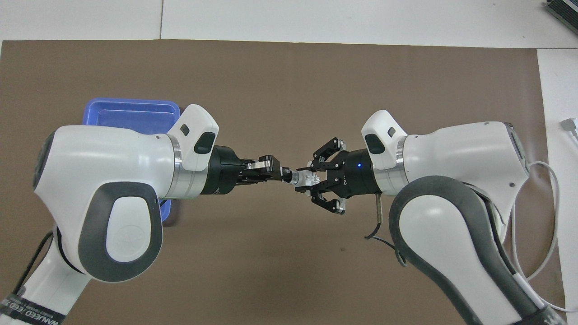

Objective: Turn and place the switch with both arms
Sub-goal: 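Rotate the left gripper holding the switch, then open the right gripper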

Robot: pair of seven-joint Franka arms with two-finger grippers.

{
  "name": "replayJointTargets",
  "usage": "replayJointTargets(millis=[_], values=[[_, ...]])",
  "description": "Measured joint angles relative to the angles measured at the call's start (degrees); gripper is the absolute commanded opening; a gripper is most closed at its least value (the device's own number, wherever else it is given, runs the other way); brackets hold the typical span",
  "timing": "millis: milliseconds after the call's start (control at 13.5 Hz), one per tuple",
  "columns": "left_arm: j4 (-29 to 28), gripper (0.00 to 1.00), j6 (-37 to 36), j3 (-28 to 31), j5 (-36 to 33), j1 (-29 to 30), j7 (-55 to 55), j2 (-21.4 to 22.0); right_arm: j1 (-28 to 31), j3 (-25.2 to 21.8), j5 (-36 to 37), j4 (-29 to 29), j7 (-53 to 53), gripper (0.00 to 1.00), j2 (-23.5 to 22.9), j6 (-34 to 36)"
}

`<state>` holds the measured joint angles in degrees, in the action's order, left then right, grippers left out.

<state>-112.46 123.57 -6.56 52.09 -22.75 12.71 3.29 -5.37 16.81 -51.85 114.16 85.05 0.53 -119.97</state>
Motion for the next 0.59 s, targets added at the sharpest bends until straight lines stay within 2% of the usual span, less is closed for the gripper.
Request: replayJointTargets(millis=[593], values=[[0.1,0.0,-0.9,0.1,-0.2,-0.1,36.4,0.7,0.2,-0.1,0.0,0.0,0.0,0.0,1.0,0.7]])
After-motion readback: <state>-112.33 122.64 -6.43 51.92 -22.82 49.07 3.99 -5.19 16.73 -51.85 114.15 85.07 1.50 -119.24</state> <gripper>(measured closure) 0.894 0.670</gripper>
